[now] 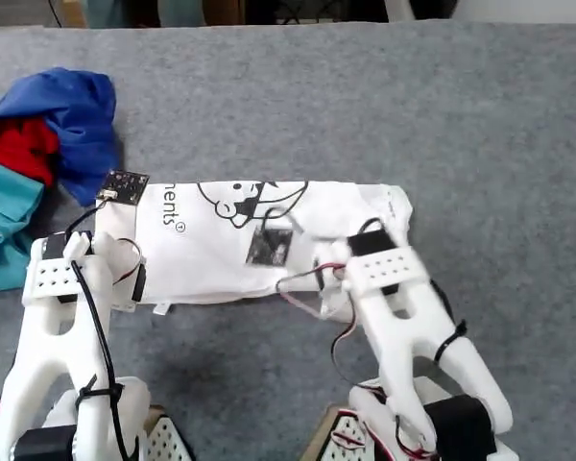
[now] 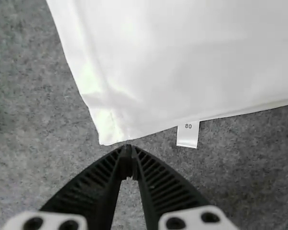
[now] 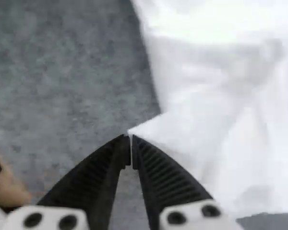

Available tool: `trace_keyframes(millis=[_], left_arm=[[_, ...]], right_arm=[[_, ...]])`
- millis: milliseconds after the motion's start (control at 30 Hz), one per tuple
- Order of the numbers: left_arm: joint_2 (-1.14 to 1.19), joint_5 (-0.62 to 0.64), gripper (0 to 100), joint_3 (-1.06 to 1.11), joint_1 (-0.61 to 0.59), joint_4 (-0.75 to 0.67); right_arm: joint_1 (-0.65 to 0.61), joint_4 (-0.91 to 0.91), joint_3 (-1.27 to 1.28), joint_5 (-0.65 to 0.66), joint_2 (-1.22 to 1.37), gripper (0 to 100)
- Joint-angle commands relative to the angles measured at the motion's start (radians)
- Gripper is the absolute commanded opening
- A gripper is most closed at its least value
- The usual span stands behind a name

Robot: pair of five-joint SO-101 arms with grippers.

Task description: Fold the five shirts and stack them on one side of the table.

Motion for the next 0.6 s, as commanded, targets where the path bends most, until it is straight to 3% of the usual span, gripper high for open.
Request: trace_keyframes(millis=[0, 233, 400, 567], left_arm=[[-0.021, -0.009, 3, -0.004, -0.01, 0.011], [-0.021, -0.009, 3, -0.004, -0.002, 0.009], [-0.021, -0.008, 3, -0.004, -0.002, 0.009], [-0.02, -0.006, 3, -0.004, -0.002, 0.008]], right_arm=[[0.115, -0.114, -0.096, 0.008, -0.033, 1.5], [0.265, -0.474, -0.13, 0.006, -0.001, 1.5], [0.272, -0.328, -0.177, -0.006, -0.008, 1.5], [0.267, -0.055, -0.246, -0.06, -0.125, 1.5]])
